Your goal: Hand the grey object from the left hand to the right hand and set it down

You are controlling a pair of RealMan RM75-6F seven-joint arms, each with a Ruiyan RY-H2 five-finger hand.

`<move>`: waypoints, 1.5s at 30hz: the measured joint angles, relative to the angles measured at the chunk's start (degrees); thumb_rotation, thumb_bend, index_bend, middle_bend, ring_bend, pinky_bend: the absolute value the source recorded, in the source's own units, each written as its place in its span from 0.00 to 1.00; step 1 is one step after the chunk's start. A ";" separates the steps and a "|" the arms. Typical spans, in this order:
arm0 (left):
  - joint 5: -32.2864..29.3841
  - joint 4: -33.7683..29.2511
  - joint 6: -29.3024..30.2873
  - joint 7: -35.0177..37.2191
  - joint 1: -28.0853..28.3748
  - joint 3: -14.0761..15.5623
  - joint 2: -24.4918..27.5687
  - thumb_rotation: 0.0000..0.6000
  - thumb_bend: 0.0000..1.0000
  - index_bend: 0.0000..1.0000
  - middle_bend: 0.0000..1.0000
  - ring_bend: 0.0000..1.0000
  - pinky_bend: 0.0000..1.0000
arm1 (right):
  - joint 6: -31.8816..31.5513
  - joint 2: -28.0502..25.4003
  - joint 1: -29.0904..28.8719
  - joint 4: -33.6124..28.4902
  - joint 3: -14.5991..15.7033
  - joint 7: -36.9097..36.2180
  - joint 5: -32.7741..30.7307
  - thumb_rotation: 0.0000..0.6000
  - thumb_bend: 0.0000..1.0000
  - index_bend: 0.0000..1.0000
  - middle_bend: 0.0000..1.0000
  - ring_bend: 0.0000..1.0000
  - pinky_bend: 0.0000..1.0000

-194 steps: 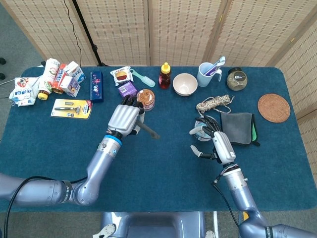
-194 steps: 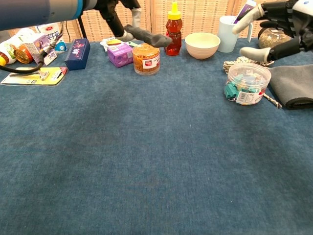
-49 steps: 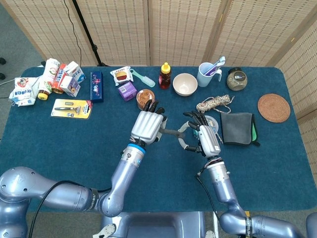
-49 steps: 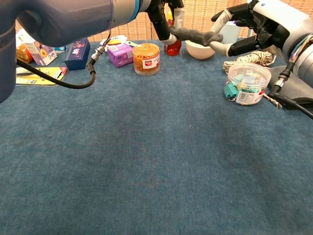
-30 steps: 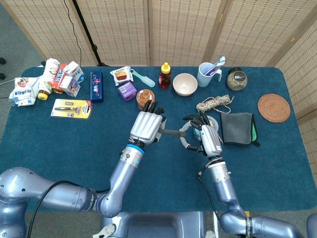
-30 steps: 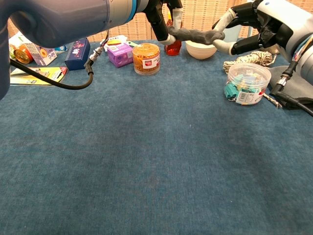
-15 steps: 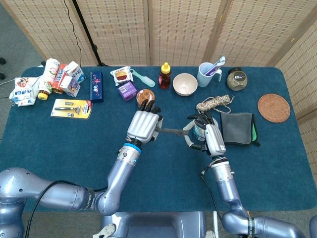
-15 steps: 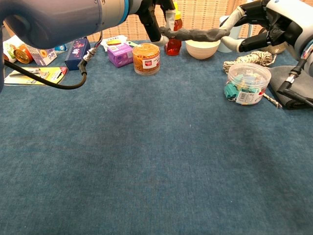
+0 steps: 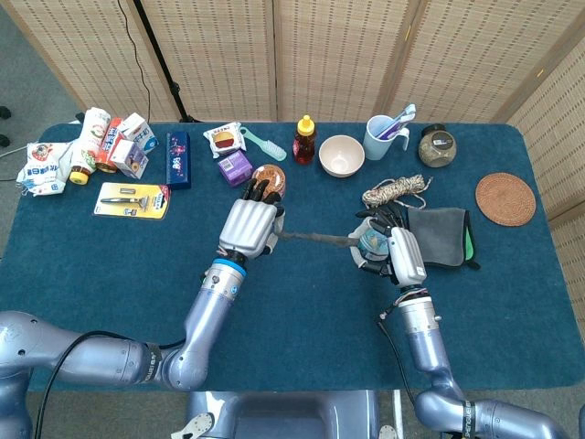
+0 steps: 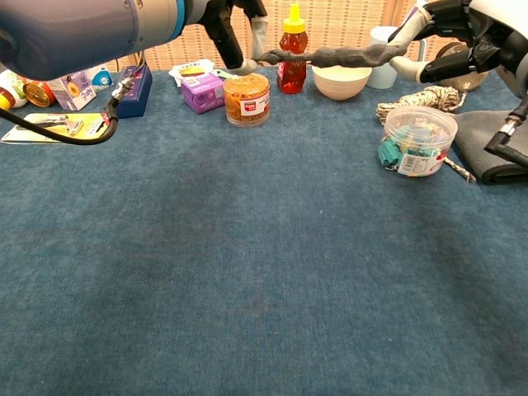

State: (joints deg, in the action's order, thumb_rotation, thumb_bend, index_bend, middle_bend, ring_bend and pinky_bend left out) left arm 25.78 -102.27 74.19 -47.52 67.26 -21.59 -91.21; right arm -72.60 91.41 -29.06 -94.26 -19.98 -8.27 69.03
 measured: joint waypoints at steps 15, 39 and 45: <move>1.90 -0.62 -0.78 2.57 -3.34 1.68 3.52 1.00 0.50 0.76 0.25 0.04 0.00 | -0.42 -1.24 0.99 0.11 0.35 -0.48 0.22 1.00 0.63 0.70 0.30 0.19 0.02; 10.17 -5.92 -3.80 7.59 -11.69 8.24 14.66 1.00 0.45 0.16 0.04 0.00 0.00 | 0.16 -5.80 3.98 0.72 4.28 -1.89 3.24 1.00 0.50 0.34 0.11 0.07 0.01; 11.93 -6.41 -4.56 8.57 -13.16 9.50 16.29 1.00 0.38 0.07 0.00 0.00 0.00 | 0.41 -6.90 4.55 0.79 4.96 -2.48 3.97 1.00 0.40 0.21 0.05 0.01 0.00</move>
State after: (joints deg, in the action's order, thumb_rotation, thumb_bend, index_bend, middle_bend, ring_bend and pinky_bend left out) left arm 37.71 -108.68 69.63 -38.96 54.10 -12.09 -74.92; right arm -72.19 84.52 -24.51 -93.47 -15.01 -10.75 73.00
